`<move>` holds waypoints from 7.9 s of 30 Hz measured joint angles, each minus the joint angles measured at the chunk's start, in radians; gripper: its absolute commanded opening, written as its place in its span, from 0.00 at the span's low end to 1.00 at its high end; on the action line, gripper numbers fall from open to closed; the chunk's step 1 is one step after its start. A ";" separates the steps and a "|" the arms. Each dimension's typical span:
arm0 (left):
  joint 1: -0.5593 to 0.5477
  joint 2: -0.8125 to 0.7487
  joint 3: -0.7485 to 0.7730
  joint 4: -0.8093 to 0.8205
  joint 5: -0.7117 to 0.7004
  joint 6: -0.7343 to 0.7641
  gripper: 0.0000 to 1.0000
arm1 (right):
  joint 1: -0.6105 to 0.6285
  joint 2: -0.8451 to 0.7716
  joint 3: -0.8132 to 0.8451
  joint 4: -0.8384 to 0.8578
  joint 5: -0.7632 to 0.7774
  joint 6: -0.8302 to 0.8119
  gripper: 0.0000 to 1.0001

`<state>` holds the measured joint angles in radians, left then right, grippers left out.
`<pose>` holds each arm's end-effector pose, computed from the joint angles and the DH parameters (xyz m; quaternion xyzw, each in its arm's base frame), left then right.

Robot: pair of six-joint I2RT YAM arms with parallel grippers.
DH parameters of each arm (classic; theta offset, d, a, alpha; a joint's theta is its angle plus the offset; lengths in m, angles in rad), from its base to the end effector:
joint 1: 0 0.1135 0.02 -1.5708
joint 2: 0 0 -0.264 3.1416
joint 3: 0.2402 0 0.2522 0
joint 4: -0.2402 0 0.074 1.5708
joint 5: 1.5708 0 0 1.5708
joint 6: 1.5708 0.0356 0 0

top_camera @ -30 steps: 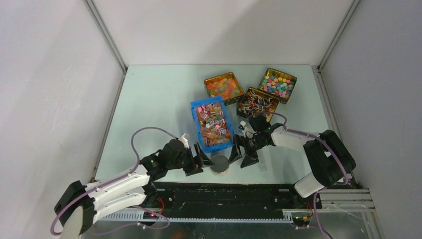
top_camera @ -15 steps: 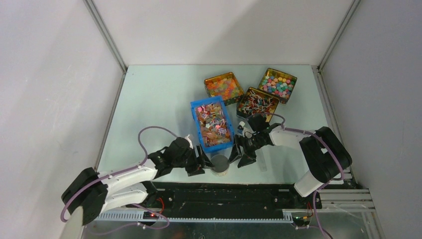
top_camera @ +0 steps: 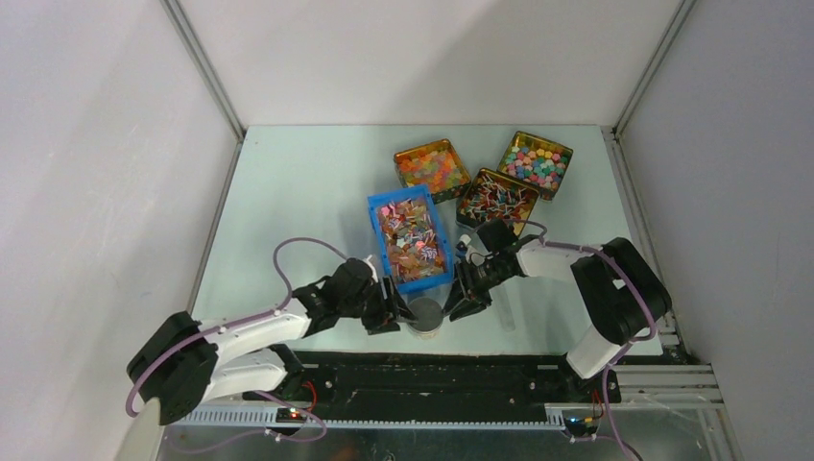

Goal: Pack the candies
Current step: Move the packing bottle to the center of the board, then pick up the packing bottle from the center of the board, then screw the bottle lid onto the packing bottle.

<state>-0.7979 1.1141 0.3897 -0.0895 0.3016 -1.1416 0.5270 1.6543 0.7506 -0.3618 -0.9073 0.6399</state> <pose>0.1327 -0.1512 0.1545 -0.1024 0.9147 -0.3802 0.0914 0.2189 0.1598 0.1298 0.0164 -0.8907 -0.4368 0.1246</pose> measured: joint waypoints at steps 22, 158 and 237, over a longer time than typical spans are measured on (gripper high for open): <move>-0.019 0.061 0.033 0.065 0.023 0.004 0.43 | -0.018 -0.049 -0.028 -0.098 0.180 -0.048 0.71; -0.368 0.844 -0.072 1.526 -0.219 1.090 0.75 | -0.316 -0.426 0.063 -0.466 0.267 -0.327 1.00; -0.379 -0.379 0.299 -0.232 0.051 1.331 0.57 | 0.553 -0.761 0.308 -0.180 0.234 -0.810 1.00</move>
<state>-1.1767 0.7353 0.6888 -0.3214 0.3527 0.1894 1.0798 0.8936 1.0588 -0.5423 -0.6731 -0.1699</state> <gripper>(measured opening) 0.832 0.994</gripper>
